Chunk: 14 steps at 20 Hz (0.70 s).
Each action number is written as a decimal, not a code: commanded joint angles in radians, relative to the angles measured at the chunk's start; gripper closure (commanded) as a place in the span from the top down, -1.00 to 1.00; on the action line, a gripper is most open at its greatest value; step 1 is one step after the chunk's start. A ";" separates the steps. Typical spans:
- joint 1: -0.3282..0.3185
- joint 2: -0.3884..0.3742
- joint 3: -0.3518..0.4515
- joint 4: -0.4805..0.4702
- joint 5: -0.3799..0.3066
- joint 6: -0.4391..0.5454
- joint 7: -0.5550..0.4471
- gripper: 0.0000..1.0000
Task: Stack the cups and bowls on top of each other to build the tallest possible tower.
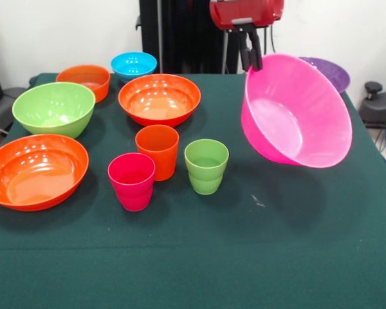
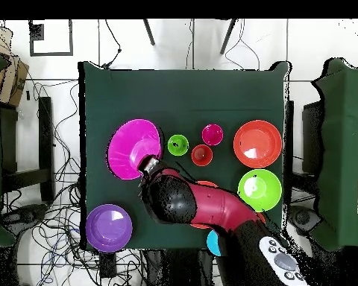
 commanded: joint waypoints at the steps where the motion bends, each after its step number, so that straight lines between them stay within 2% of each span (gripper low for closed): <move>1: -0.006 0.075 0.106 0.070 -0.075 -0.081 0.073 -1.00; 6: -0.039 0.131 0.133 0.089 -0.120 -0.170 0.085 -1.00; 14: -0.135 0.160 0.233 0.104 -0.162 -0.178 0.084 -1.00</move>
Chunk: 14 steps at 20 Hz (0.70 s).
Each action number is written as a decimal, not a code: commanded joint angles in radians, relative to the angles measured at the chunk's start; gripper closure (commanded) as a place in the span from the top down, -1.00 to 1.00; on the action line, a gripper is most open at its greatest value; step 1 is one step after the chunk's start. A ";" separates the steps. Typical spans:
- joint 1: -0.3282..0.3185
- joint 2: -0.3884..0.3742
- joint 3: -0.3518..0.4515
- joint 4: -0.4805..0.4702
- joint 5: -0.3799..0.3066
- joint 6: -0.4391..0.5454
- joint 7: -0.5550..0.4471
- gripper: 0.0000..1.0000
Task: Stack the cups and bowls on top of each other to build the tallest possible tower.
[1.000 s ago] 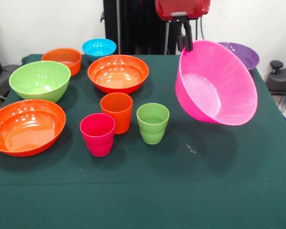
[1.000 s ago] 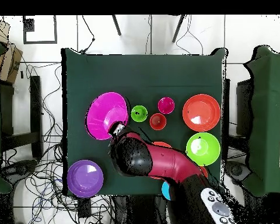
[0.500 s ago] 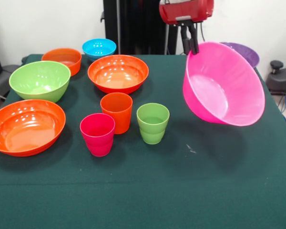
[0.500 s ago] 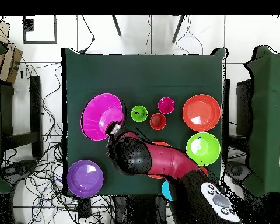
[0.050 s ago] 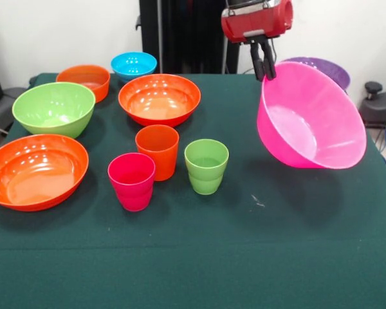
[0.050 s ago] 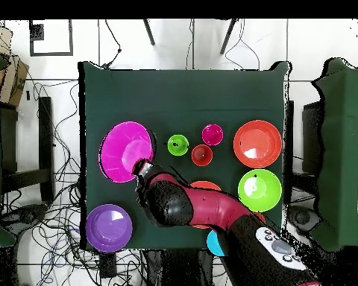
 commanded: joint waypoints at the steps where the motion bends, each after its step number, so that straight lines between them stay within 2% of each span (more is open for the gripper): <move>1: -0.068 0.062 0.140 0.066 -0.080 -0.048 0.086 -1.00; 7: -0.123 0.059 0.234 0.084 -0.080 -0.015 0.081 -1.00; 12: -0.153 0.017 0.294 0.113 -0.057 0.003 0.099 -1.00; 14: -0.157 0.053 0.294 0.099 -0.073 -0.008 0.083 -1.00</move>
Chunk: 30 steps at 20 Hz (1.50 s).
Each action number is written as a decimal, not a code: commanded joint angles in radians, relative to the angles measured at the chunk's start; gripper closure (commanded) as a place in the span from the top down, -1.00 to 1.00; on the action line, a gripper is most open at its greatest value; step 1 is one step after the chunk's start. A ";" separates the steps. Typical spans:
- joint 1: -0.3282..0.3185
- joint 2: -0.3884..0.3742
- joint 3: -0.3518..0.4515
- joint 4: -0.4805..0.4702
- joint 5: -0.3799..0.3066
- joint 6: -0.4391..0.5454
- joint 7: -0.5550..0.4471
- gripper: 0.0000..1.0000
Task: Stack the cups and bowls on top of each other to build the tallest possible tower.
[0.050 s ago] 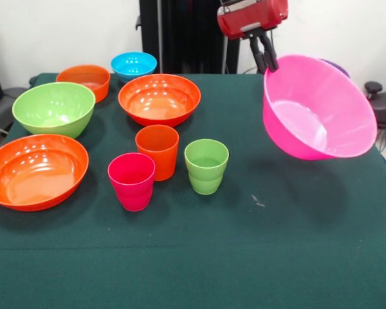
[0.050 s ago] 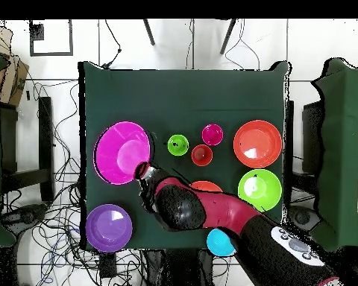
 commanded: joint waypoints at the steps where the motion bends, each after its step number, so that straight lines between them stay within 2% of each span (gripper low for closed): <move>1: -0.016 0.045 0.125 0.035 -0.059 -0.001 0.071 -1.00; 7: -0.034 0.130 0.123 -0.024 -0.084 0.031 0.018 -1.00; 11: -0.053 0.201 0.119 -0.058 -0.124 0.025 -0.011 -1.00; 15: -0.080 0.233 0.128 -0.075 -0.156 0.035 -0.030 -1.00; 23: -0.188 0.300 0.172 -0.093 -0.215 0.127 -0.084 -1.00; 28: -0.215 0.357 0.184 -0.121 -0.250 0.144 -0.099 -1.00; 30: -0.225 0.357 0.203 -0.127 -0.249 0.165 -0.101 -1.00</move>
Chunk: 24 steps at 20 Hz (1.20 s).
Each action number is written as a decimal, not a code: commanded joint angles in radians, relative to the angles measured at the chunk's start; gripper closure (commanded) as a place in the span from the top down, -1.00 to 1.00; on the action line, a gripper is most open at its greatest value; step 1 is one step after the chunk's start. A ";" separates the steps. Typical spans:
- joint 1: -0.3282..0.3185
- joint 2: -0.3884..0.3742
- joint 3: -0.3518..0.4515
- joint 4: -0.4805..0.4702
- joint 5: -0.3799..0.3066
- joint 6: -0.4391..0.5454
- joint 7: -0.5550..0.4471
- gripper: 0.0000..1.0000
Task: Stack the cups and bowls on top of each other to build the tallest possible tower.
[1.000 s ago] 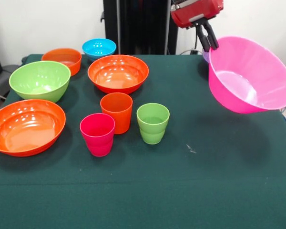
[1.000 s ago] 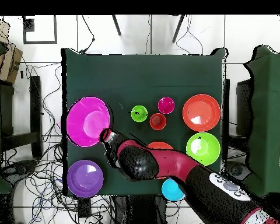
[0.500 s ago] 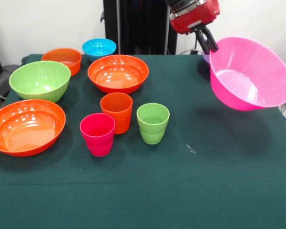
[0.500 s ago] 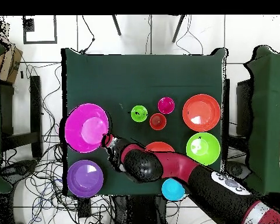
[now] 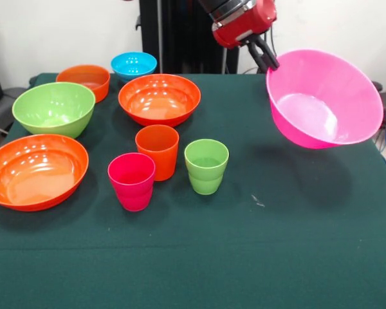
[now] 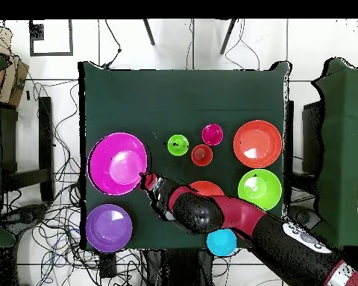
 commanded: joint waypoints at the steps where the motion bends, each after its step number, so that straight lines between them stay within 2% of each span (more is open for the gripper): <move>1: -0.017 0.068 0.081 -0.122 -0.067 0.141 -0.099 -1.00; 7: -0.059 0.016 0.158 -0.106 -0.027 0.233 -0.095 -1.00; 15: -0.085 -0.067 0.260 -0.061 0.016 0.269 -0.026 -1.00; 24: -0.126 -0.070 0.325 -0.081 0.039 0.349 -0.049 -1.00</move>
